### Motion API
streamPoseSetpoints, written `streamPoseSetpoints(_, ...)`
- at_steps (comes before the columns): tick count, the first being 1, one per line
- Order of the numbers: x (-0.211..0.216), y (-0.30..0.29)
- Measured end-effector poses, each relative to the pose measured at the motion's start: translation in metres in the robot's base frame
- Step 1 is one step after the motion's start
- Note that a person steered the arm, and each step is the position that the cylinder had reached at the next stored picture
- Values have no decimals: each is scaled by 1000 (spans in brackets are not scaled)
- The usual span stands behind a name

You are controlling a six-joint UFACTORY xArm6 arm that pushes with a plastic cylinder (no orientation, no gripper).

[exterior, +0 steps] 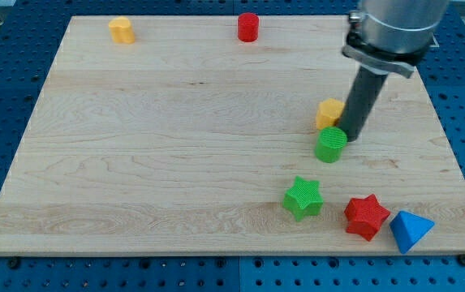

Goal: Place the yellow hexagon above to the green circle

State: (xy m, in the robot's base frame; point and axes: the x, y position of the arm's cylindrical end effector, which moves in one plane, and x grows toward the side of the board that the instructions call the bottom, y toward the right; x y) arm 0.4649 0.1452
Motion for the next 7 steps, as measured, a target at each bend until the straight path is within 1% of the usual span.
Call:
streamPoseSetpoints(1,-10,-5)
streamPoseSetpoints(2,-12,6)
streamPoseSetpoints(3,-13,36)
streamPoseSetpoints(4,-31,57)
streamPoseSetpoints(5,-49,58)
streamPoseSetpoints(6,-49,58)
streamPoseSetpoints(7,-49,41)
